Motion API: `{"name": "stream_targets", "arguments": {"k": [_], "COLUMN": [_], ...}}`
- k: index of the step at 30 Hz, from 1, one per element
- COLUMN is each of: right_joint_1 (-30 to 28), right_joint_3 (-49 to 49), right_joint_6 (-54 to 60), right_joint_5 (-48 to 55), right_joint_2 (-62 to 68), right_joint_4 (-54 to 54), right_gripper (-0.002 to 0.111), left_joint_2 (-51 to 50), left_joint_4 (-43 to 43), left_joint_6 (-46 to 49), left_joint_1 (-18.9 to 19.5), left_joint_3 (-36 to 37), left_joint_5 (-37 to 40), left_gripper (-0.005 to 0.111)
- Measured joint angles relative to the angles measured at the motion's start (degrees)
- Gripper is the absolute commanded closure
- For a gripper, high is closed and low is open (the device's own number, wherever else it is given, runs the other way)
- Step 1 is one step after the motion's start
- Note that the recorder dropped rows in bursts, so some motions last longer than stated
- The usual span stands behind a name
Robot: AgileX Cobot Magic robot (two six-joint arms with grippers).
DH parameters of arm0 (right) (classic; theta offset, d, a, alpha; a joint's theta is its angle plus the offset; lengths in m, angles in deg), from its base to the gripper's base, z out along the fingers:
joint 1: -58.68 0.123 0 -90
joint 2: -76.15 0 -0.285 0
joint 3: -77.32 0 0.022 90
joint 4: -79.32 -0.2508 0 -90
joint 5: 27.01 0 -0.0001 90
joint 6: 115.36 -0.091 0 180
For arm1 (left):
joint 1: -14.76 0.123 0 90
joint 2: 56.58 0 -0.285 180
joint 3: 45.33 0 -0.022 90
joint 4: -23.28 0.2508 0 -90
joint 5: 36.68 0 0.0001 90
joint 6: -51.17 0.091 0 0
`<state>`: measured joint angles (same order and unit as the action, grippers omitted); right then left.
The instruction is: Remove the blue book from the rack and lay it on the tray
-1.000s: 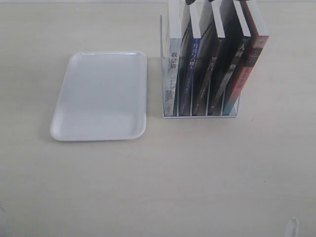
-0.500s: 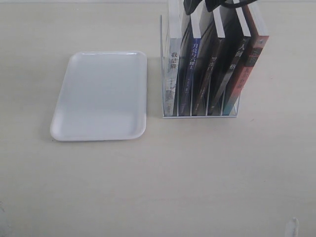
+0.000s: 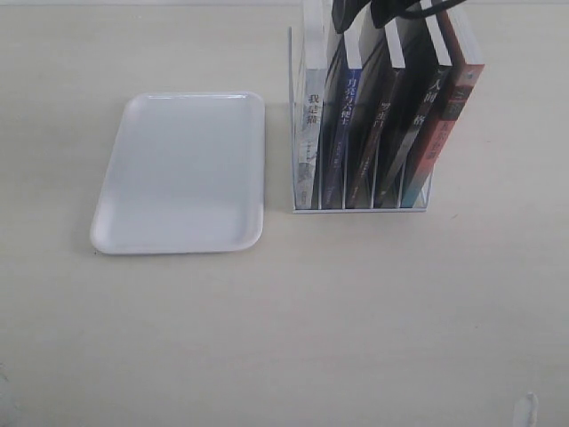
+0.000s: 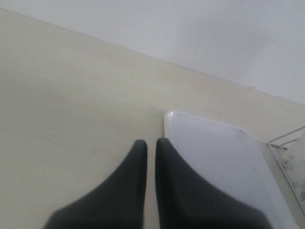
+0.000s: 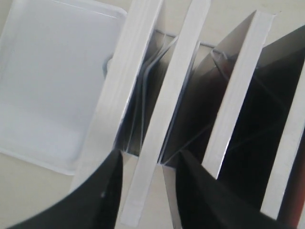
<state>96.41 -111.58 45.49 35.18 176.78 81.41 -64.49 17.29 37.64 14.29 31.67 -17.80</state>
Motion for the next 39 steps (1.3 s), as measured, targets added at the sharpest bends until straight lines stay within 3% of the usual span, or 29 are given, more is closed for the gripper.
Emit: {"name": "stream_targets", "arguments": {"k": [12,23,39], "right_joint_1": [0.0,0.0,0.0], "right_joint_3": [-0.1,-5.8,-6.2], "right_joint_6": [-0.8,-2.6,-3.3], "right_joint_5": [0.0,6.6,7.6], "right_joint_2": [0.9,1.2,4.8], "right_joint_4": [-0.1,7.9,10.3], "right_gripper": [0.072,0.072,0.072], "left_joint_2": [0.0,0.0,0.0], "left_joint_4": [0.0,0.0,0.0], "left_joint_6": [0.0,0.0,0.0], "left_joint_1": [0.0,0.0,0.0], "left_joint_3": [0.0,0.0,0.0], "left_joint_5": [0.0,0.0,0.0], "left_gripper": [0.101,0.101,0.101]}}
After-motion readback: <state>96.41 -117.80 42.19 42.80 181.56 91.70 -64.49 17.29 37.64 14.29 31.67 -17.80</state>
